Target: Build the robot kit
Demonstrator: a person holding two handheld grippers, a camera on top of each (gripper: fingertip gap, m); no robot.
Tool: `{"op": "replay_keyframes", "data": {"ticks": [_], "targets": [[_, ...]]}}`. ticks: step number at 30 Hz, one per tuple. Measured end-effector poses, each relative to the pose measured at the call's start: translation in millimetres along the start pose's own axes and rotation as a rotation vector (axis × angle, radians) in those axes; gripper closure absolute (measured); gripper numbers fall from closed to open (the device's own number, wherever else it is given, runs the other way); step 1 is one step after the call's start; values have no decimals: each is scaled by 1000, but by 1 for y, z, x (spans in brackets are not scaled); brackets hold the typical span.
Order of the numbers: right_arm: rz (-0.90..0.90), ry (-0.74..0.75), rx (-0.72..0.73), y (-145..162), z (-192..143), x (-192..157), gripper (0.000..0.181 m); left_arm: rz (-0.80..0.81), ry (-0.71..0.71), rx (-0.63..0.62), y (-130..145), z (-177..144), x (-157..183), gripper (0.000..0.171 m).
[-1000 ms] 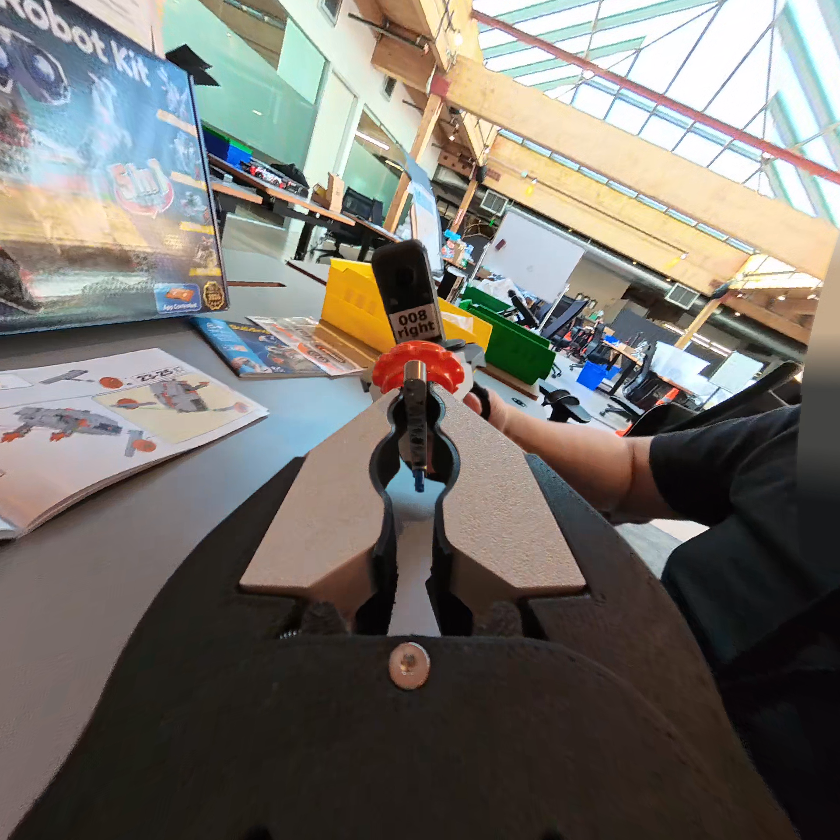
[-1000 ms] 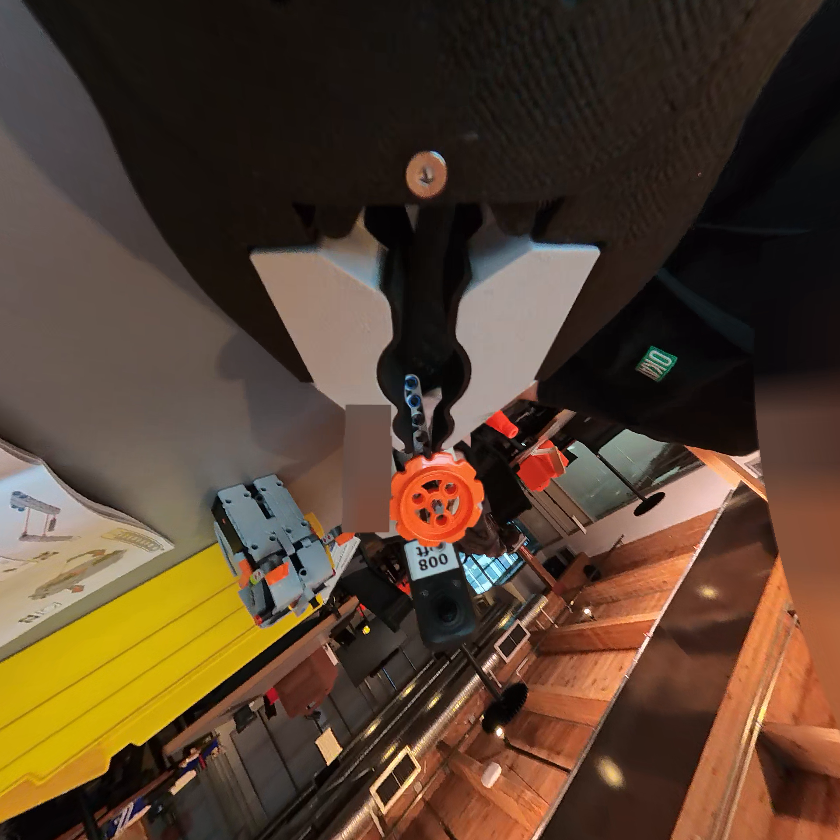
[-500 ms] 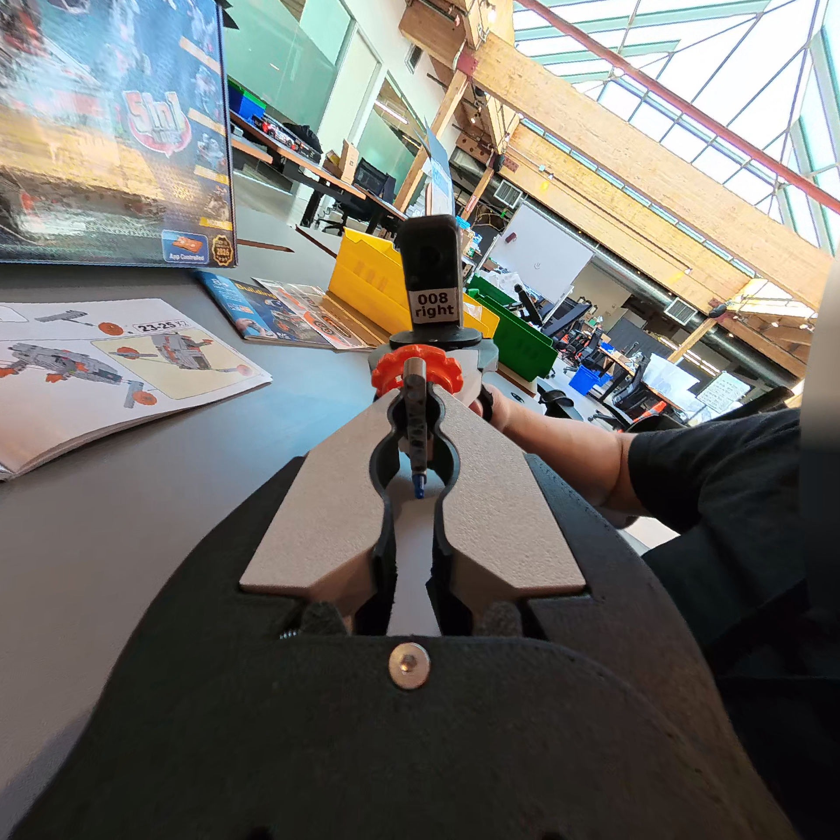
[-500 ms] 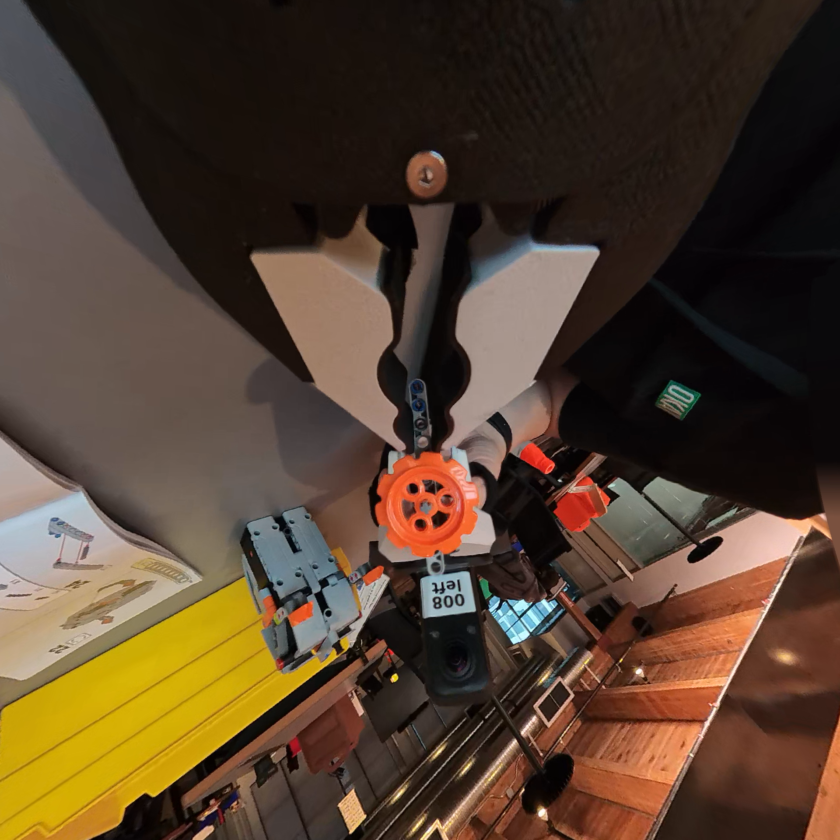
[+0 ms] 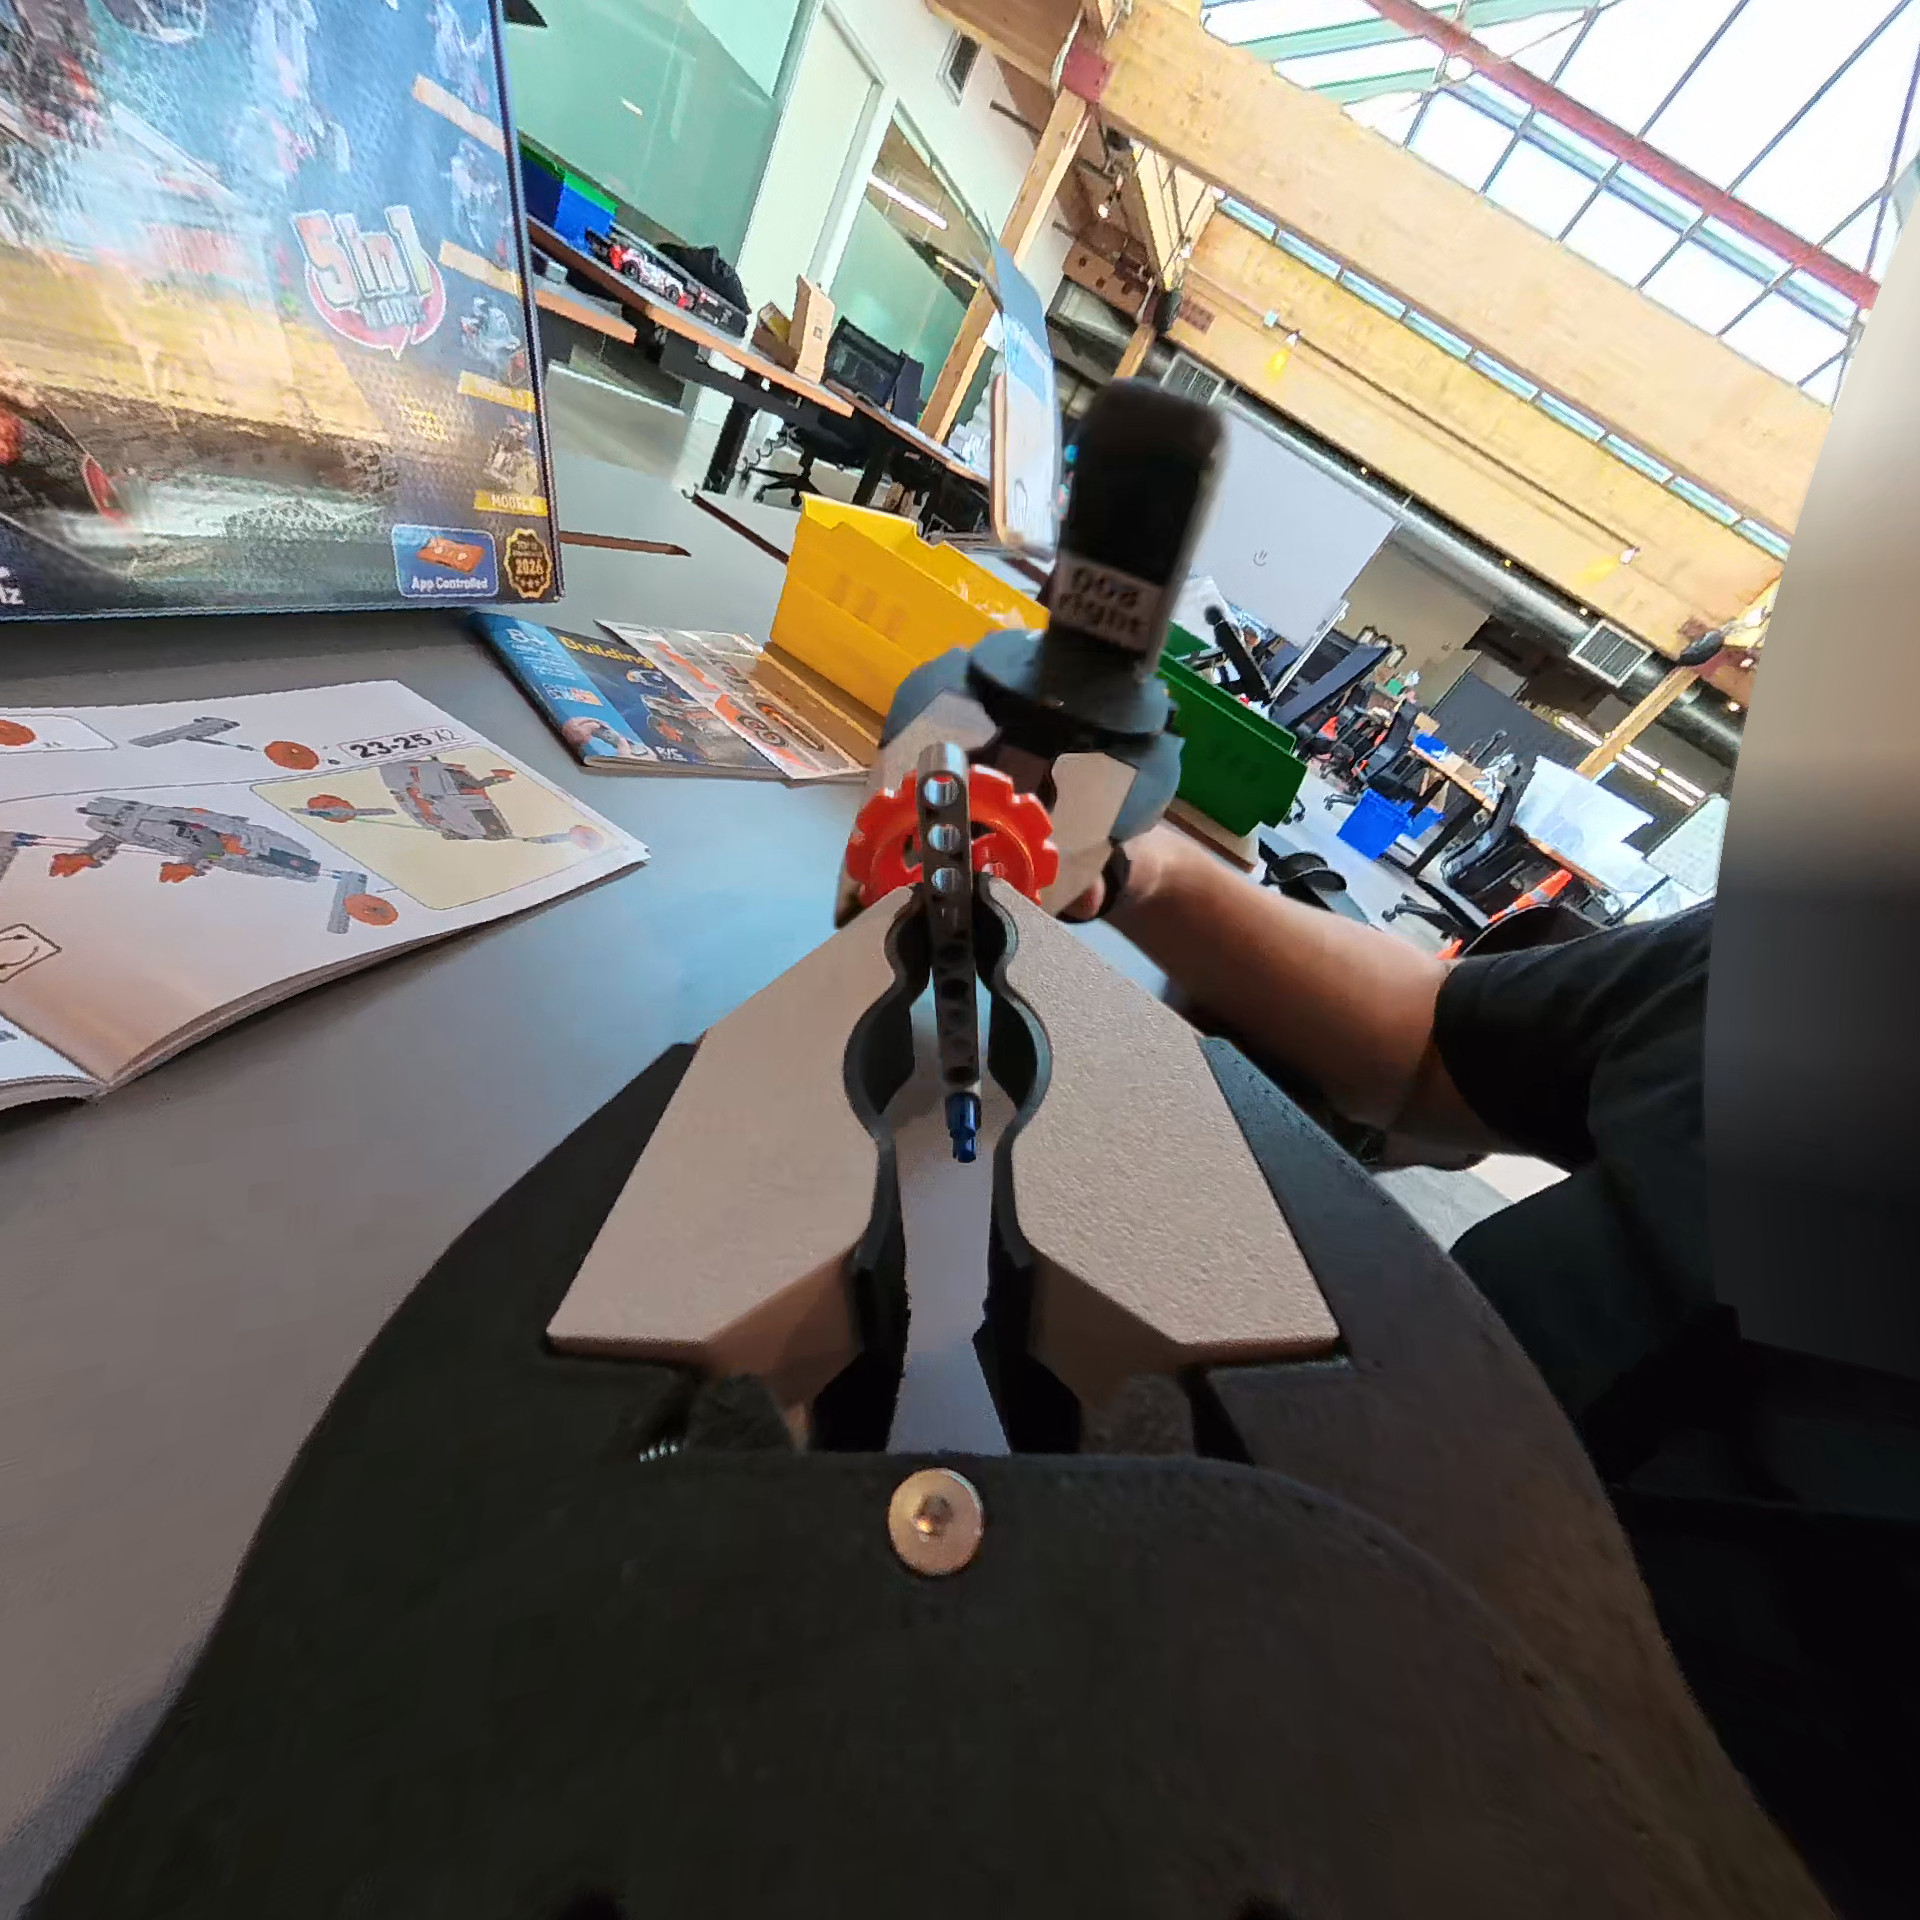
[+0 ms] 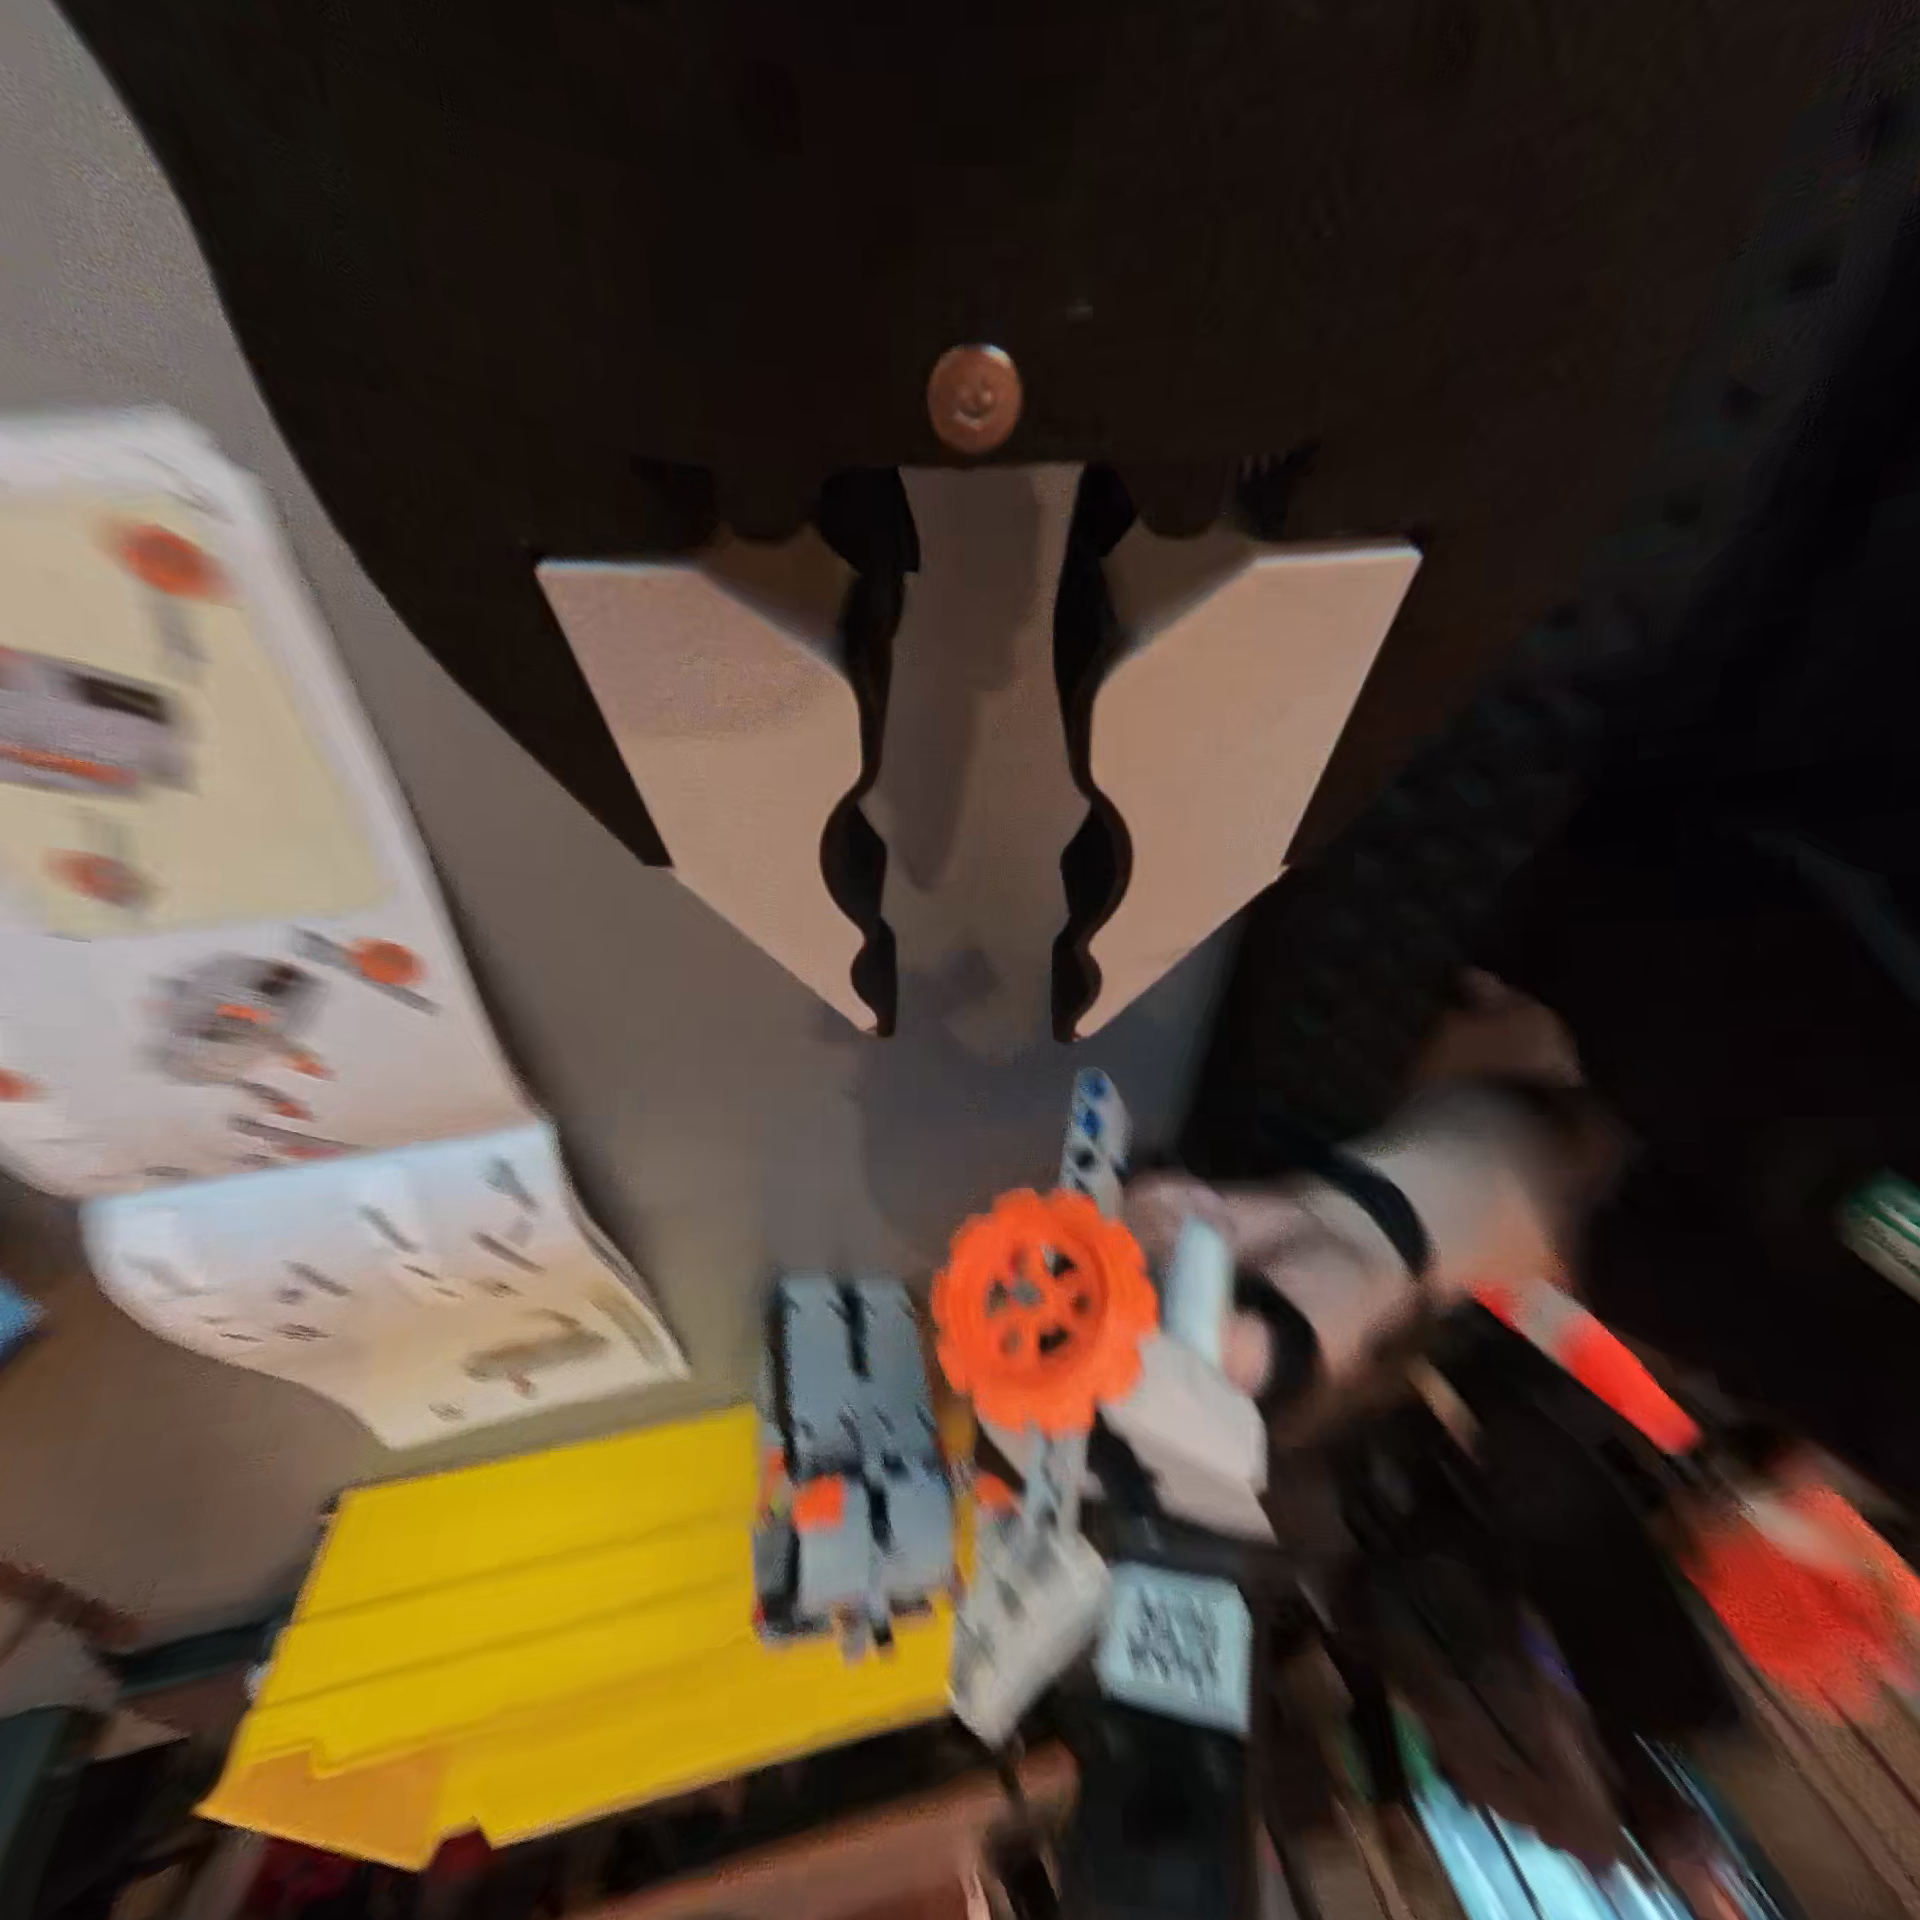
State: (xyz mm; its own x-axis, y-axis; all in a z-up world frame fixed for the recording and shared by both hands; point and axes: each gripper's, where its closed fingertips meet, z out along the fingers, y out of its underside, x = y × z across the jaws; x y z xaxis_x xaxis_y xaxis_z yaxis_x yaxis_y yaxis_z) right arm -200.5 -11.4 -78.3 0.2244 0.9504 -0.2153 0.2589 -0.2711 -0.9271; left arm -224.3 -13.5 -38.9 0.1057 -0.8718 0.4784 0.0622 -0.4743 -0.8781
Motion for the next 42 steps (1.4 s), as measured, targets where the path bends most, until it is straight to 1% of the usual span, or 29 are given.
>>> {"op": "replay_keyframes", "data": {"ticks": [1,2,3,5,8,11,13,15,19,21,27,33,35,36,38,40,42], "targets": [[-123,104,-91,12,-9,12,154,0,-8,-12,3,0,-1,167],[-221,166,-166,22,-16,19,156,-7,-14,-28,7,1,-2,167],[-286,173,-244,33,-19,20,159,-17,-14,-44,10,1,-2,167],[-319,193,-373,52,-18,26,160,-42,-1,-63,14,3,-2,167],[-354,140,-469,64,-6,23,162,-55,3,-83,17,4,-1,167],[-483,102,-609,69,-4,26,169,-35,-25,-109,20,3,-2,167],[-472,49,-654,69,2,26,168,-35,-32,-103,19,0,-3,167],[-477,8,-670,68,8,26,170,-49,-30,-80,15,-3,-3,167],[-466,1,-733,75,13,33,167,-93,-18,-59,13,-6,-5,167],[-438,-7,-734,76,15,32,164,-112,-4,-66,14,-5,-4,167],[-402,-19,-725,78,17,33,165,-109,-7,-86,18,-5,-4,167],[-400,-12,-735,80,17,35,170,-156,-6,-88,19,-7,-7,167],[-394,-24,-738,81,17,33,176,-162,-1,-87,19,-7,-7,166],[-384,-23,-739,81,17,33,176,-164,4,-86,19,-7,-6,166],[-359,-23,-740,81,17,33,176,-181,35,-73,17,-7,-3,166],[-396,-5,-720,79,16,34,176,-210,105,-40,11,-8,6,166],[-431,9,-622,64,17,30,176,-230,203,10,2,-10,20,166]]}}
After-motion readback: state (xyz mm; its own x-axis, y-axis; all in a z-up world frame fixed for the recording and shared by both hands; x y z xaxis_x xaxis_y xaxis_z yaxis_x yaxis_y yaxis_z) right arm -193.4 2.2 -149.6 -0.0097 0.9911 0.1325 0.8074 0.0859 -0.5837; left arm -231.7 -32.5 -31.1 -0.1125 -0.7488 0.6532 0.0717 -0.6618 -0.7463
